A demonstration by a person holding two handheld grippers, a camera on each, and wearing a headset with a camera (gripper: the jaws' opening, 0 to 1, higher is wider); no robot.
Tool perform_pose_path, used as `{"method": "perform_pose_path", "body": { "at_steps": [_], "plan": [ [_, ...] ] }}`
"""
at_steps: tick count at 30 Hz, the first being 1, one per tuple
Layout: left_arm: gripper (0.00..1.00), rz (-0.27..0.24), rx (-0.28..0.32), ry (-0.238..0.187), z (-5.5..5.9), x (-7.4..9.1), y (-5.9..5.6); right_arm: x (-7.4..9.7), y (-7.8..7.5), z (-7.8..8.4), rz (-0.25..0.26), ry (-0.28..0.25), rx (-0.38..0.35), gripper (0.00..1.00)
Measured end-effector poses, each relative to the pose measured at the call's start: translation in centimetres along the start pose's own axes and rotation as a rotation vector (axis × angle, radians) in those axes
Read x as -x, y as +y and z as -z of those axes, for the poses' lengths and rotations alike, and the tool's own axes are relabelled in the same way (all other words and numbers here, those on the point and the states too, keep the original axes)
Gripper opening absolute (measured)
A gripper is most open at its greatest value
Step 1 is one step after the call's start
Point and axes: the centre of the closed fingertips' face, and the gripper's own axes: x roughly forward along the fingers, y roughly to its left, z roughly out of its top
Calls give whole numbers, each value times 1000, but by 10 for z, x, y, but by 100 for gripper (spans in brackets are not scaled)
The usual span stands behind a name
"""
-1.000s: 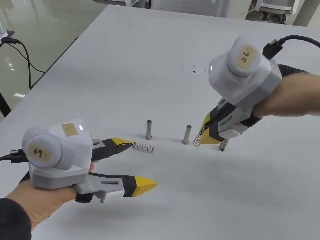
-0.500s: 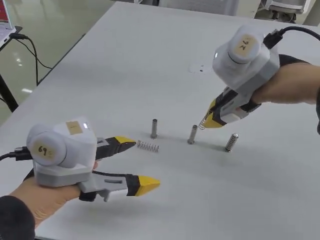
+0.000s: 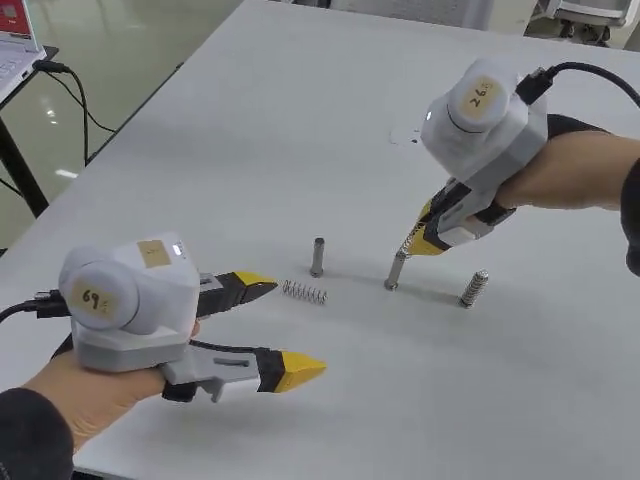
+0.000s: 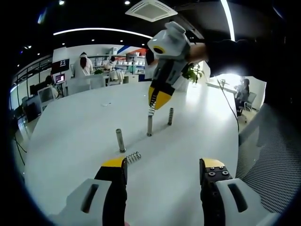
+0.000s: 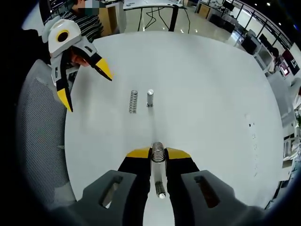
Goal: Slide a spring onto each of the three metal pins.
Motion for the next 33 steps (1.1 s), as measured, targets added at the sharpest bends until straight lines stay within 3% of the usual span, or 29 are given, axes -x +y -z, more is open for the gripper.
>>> {"method": "perform_pose_path", "body": {
  "at_steps": [11, 33],
  "plan": [
    [60, -2, 8, 4, 4, 0, 3, -9, 3, 2, -17, 28, 5, 13],
    [59, -14, 23, 6, 9, 0, 7, -46, 4, 12, -52, 98, -1, 13]
  ]
}}
